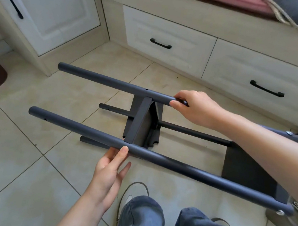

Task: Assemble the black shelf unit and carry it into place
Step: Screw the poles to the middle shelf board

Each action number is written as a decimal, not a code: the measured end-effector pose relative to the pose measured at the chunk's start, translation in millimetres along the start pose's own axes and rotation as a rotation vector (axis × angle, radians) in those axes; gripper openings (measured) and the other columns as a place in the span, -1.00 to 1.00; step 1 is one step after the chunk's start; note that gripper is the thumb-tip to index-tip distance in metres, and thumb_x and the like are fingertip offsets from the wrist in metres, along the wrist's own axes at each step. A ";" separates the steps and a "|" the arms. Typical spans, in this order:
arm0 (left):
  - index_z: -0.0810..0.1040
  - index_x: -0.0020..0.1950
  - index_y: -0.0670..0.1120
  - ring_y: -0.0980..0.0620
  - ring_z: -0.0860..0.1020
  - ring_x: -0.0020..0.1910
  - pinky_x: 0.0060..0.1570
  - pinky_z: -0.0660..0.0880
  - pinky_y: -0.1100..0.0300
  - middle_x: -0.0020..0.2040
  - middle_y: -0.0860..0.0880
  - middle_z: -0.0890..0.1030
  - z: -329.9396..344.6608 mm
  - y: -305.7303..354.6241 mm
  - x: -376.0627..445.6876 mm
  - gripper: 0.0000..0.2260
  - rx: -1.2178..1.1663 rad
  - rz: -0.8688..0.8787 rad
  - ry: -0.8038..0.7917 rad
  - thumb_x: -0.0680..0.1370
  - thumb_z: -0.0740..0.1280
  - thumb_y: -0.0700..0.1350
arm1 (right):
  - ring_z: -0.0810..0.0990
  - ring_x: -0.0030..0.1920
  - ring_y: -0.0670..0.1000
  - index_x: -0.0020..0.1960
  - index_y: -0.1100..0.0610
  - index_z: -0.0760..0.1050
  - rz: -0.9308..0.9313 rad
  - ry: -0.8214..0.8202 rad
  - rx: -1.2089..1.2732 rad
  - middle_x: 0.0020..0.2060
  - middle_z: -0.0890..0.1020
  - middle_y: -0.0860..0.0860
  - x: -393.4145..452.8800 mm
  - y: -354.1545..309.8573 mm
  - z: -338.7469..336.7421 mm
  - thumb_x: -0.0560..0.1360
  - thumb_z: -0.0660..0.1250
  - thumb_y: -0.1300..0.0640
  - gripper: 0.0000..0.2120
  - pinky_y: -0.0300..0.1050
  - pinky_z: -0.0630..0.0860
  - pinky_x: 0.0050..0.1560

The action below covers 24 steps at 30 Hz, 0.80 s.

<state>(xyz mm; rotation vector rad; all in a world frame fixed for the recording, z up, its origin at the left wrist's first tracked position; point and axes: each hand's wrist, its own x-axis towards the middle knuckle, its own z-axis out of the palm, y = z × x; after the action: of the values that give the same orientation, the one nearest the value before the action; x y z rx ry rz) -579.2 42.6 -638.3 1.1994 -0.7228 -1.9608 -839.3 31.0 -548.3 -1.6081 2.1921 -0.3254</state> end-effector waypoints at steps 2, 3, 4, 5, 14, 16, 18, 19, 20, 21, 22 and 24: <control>0.59 0.01 0.00 0.02 0.59 0.14 0.33 0.44 0.02 -0.08 0.04 0.67 3.5 -0.2 -3.1 -0.79 -0.039 -0.040 0.009 0.40 0.44 -0.08 | 0.53 -0.01 0.14 0.14 -0.02 0.50 0.019 -0.016 -0.004 -0.02 0.61 0.00 2.8 -0.6 1.6 0.62 0.13 -0.19 -0.70 -0.01 0.46 -0.11; 0.59 0.02 0.00 0.02 0.60 0.13 0.29 0.46 0.05 -0.09 0.05 0.68 5.8 -0.2 -4.2 -0.82 -0.056 -0.058 0.009 0.43 0.43 -0.10 | 0.54 -0.01 0.14 0.12 -0.03 0.49 0.027 -0.019 -0.008 -0.02 0.62 -0.01 3.9 -0.5 1.7 0.63 0.13 -0.18 -0.71 -0.01 0.47 -0.10; 0.59 0.03 -0.01 0.00 0.60 0.13 0.24 0.47 0.09 -0.11 0.05 0.69 8.2 -0.1 -5.1 -0.86 -0.063 -0.071 0.010 0.48 0.41 -0.12 | 0.54 -0.01 0.13 0.12 -0.03 0.49 0.033 -0.019 -0.007 -0.02 0.63 -0.01 4.7 -0.4 2.0 0.63 0.13 -0.18 -0.72 -0.01 0.47 -0.09; 0.60 0.04 -0.02 0.00 0.60 0.15 0.20 0.47 0.11 -0.12 0.06 0.69 10.9 0.1 -5.4 -0.89 -0.058 -0.078 0.008 0.53 0.39 -0.14 | 0.54 -0.01 0.13 0.12 -0.03 0.49 0.035 -0.018 -0.004 -0.02 0.63 -0.02 5.1 -0.3 2.2 0.63 0.13 -0.17 -0.72 -0.01 0.46 -0.08; 0.53 0.11 -0.11 0.03 0.61 0.09 0.38 0.43 0.07 -0.20 0.04 0.58 27.3 7.1 -8.0 -0.86 -0.036 -0.012 -0.022 0.58 0.35 -0.28 | 0.54 0.03 0.11 0.09 0.00 0.51 0.033 0.027 0.080 -0.05 0.64 -0.04 -1.5 0.3 -7.0 0.63 0.17 -0.13 -0.76 0.02 0.47 0.03; 0.53 0.12 -0.11 0.04 0.60 0.08 0.36 0.44 0.08 -0.19 0.03 0.55 32.3 15.9 -8.5 -0.84 -0.040 0.027 -0.053 0.57 0.35 -0.29 | 0.55 0.00 0.09 0.05 -0.01 0.50 0.018 0.063 0.132 -0.09 0.64 -0.05 -6.4 1.7 -15.8 0.63 0.19 -0.10 -0.80 0.04 0.51 0.07; 0.52 0.13 -0.11 0.03 0.61 0.09 0.33 0.47 0.09 -0.15 0.00 0.55 39.2 27.1 -8.6 -0.81 -0.047 0.079 -0.084 0.55 0.35 -0.31 | 0.58 -0.03 0.07 0.06 0.04 0.52 0.001 0.105 0.187 -0.13 0.65 -0.05 -12.6 1.8 -26.4 0.63 0.22 -0.06 -0.79 0.00 0.52 0.04; 0.51 0.12 -0.11 0.03 0.61 0.08 0.31 0.48 0.10 -0.14 0.00 0.54 43.8 34.1 -9.1 -0.80 -0.044 0.113 -0.105 0.54 0.35 -0.32 | 0.59 -0.04 0.07 0.09 0.08 0.53 -0.006 0.127 0.212 -0.13 0.65 -0.05 -16.0 1.4 -32.2 0.63 0.22 -0.05 -0.78 -0.01 0.53 0.03; 0.51 0.10 -0.10 0.05 0.62 0.06 0.29 0.50 0.11 -0.15 0.01 0.53 48.6 41.7 -9.5 -0.79 -0.035 0.151 -0.131 0.52 0.35 -0.32 | 0.60 -0.05 0.08 0.12 0.10 0.53 -0.014 0.148 0.235 -0.13 0.66 -0.04 -19.3 1.2 -38.2 0.63 0.23 -0.03 -0.77 0.01 0.55 0.04; 0.51 0.09 -0.09 0.07 0.62 0.02 0.25 0.53 0.14 -0.17 0.03 0.52 53.2 49.5 -9.8 -0.78 -0.016 0.192 -0.157 0.49 0.37 -0.30 | 0.61 -0.05 0.07 0.15 0.11 0.52 -0.022 0.170 0.257 -0.12 0.66 -0.03 -22.6 1.1 -44.0 0.63 0.23 -0.01 -0.77 0.03 0.55 0.06; 0.51 0.08 -0.06 0.09 0.62 -0.02 0.21 0.55 0.18 -0.17 0.05 0.52 57.3 57.5 -9.8 -0.76 0.019 0.234 -0.185 0.46 0.38 -0.27 | 0.62 -0.05 0.07 0.18 0.11 0.51 -0.032 0.192 0.276 -0.11 0.66 -0.02 -26.1 1.1 -49.7 0.63 0.23 0.01 -0.78 0.05 0.56 0.08; 0.52 0.09 -0.02 0.09 0.61 0.01 0.15 0.56 0.22 -0.09 0.04 0.55 65.1 73.8 -9.3 -0.74 0.119 0.315 -0.241 0.44 0.40 -0.22 | 0.63 -0.06 0.04 0.27 0.10 0.46 -0.052 0.226 0.322 -0.08 0.66 0.01 -34.3 2.0 -60.6 0.64 0.23 0.06 -0.76 0.01 0.57 0.07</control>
<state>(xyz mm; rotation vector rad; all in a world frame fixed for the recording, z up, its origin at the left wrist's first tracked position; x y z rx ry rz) -614.4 12.8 -550.9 0.8605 -1.0943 -1.8315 -859.3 61.3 -488.8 -1.5096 2.1217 -0.8665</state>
